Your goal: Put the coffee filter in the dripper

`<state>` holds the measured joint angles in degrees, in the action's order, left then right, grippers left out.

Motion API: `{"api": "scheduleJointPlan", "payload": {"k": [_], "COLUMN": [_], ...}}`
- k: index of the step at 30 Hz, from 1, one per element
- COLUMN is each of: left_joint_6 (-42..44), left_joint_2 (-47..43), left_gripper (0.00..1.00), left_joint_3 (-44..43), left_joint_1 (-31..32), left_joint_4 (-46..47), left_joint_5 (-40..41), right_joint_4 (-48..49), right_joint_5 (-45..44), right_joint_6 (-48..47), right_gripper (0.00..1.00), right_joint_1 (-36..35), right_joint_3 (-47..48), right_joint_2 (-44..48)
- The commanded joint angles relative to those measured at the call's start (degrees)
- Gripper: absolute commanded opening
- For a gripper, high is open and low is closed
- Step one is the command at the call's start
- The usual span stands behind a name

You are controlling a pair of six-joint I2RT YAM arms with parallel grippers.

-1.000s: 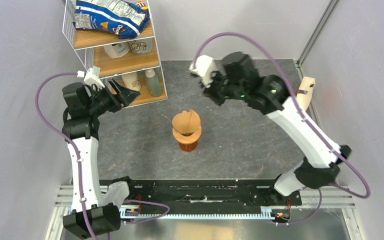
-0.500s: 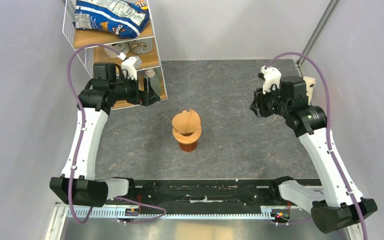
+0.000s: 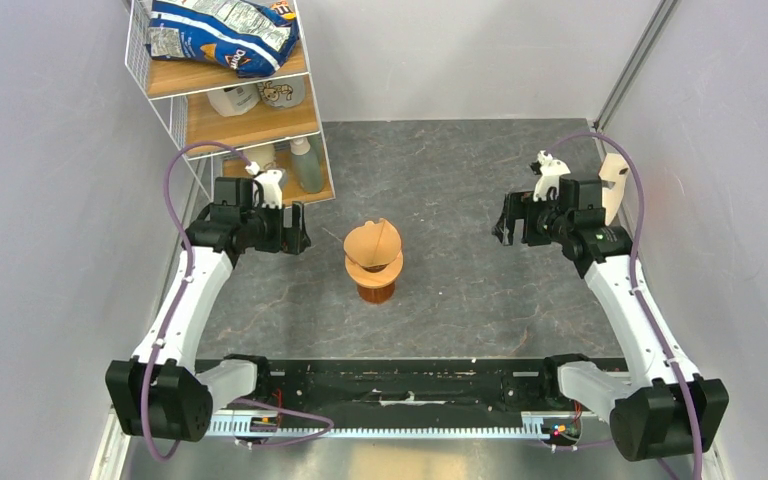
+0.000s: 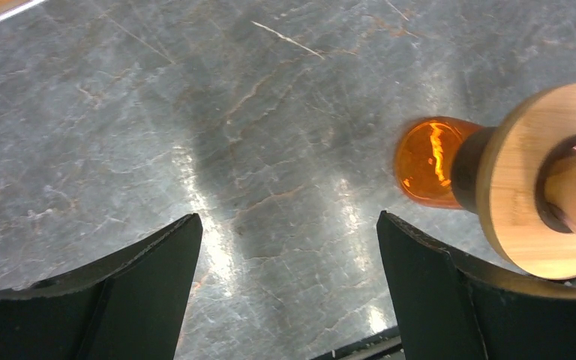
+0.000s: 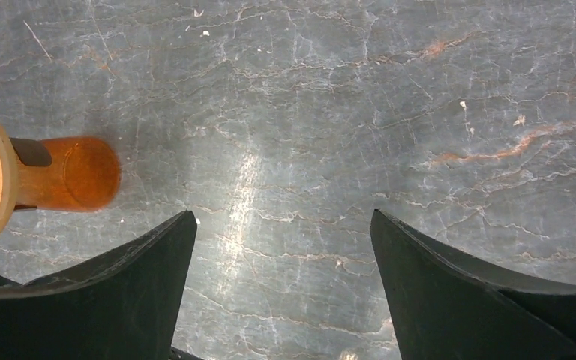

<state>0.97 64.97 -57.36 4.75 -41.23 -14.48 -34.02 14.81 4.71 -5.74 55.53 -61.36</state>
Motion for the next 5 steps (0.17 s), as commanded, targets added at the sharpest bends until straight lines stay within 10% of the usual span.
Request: {"api": "scheduleJointPlan", "payload": {"k": [1, 5], "left_joint_6": [-0.5, -1.2], "left_joint_2": [-2.7, -3.2], "left_gripper": [0.94, 0.95], "left_joint_3": [-0.1, -0.9], "left_joint_1": [0.3, 0.6], "left_joint_4": [6.0, 5.8], "left_joint_5": [4.4, 5.5], "right_joint_4": [5.2, 4.1], "right_joint_5": [1.7, 2.9], "right_joint_6": [0.9, 0.6], "right_gripper": [0.95, 0.96], "right_joint_1": [0.2, 0.2], "right_joint_3": [0.1, 1.7], "right_joint_2": [0.1, -0.7]}}
